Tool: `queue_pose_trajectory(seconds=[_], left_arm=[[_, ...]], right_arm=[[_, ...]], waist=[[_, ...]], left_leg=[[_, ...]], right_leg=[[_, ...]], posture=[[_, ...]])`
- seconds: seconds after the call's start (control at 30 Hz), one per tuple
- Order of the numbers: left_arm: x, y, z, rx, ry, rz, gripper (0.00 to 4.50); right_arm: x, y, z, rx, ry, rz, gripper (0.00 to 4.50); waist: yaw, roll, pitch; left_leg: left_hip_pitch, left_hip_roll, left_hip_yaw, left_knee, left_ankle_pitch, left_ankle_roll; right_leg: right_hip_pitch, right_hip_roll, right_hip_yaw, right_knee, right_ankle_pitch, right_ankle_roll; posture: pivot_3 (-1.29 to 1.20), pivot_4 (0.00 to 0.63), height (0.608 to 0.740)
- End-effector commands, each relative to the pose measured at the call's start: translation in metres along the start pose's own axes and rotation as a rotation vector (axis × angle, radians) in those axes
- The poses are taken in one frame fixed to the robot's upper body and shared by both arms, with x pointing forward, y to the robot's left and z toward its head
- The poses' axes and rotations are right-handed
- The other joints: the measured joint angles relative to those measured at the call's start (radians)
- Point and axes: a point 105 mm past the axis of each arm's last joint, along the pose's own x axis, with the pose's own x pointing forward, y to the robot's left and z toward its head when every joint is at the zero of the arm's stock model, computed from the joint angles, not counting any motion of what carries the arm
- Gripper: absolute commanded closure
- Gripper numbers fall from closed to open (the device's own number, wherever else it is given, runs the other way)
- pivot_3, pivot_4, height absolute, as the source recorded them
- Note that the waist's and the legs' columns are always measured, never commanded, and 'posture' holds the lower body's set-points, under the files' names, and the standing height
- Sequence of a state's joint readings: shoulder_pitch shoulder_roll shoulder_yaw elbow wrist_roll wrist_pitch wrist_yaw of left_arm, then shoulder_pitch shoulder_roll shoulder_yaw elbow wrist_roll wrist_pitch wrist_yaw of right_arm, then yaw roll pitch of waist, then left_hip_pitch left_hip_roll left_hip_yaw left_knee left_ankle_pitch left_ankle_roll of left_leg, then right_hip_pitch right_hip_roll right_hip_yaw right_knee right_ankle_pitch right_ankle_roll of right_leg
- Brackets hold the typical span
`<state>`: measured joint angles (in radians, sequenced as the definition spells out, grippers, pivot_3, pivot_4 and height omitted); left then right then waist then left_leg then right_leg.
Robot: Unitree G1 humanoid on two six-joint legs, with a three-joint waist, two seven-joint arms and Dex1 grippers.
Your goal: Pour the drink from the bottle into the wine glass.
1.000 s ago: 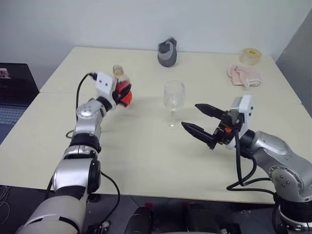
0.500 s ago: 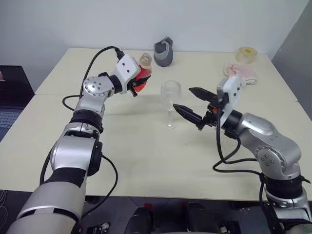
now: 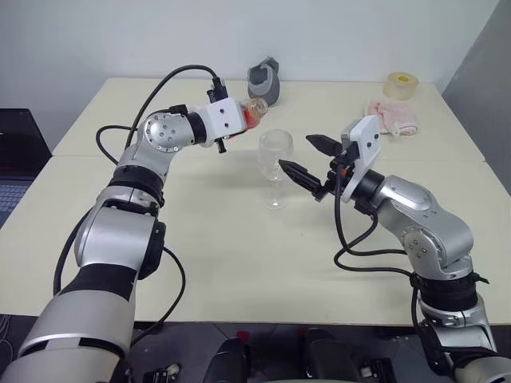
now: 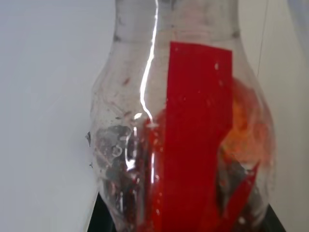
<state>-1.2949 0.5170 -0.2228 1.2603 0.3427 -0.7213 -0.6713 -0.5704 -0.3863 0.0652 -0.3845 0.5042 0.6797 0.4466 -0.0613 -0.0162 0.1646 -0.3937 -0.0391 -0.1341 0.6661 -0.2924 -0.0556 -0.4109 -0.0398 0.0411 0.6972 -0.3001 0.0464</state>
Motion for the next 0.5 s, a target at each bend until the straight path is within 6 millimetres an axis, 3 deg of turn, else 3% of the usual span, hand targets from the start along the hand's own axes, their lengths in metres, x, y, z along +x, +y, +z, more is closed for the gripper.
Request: queue_pose_trajectory(seconds=[0.03, 0.5], left_arm=[[-0.005, 0.028, 0.015, 0.105, -0.028, 0.073, 3.49], [-0.005, 0.038, 0.024, 0.239, -0.023, 0.071, 3.49]], right_arm=[[0.002, 0.006, 0.014, -0.029, -0.059, 0.028, 0.0], [0.006, 0.009, 0.014, -0.008, -0.075, 0.036, 0.0]], waist=[[0.0, 0.0, 0.0], [-0.002, 0.0, 0.0]], left_leg=[[0.0, 0.0, 0.0, 0.0, 0.0, 0.0], [-0.001, 0.0, 0.0, 0.0, 0.0, 0.0]], right_leg=[[0.0, 0.0, 0.0, 0.0, 0.0, 0.0], [-0.001, 0.0, 0.0, 0.0, 0.0, 0.0]], posture=[[0.0, 0.15, 0.74], [0.0, 0.15, 0.74]])
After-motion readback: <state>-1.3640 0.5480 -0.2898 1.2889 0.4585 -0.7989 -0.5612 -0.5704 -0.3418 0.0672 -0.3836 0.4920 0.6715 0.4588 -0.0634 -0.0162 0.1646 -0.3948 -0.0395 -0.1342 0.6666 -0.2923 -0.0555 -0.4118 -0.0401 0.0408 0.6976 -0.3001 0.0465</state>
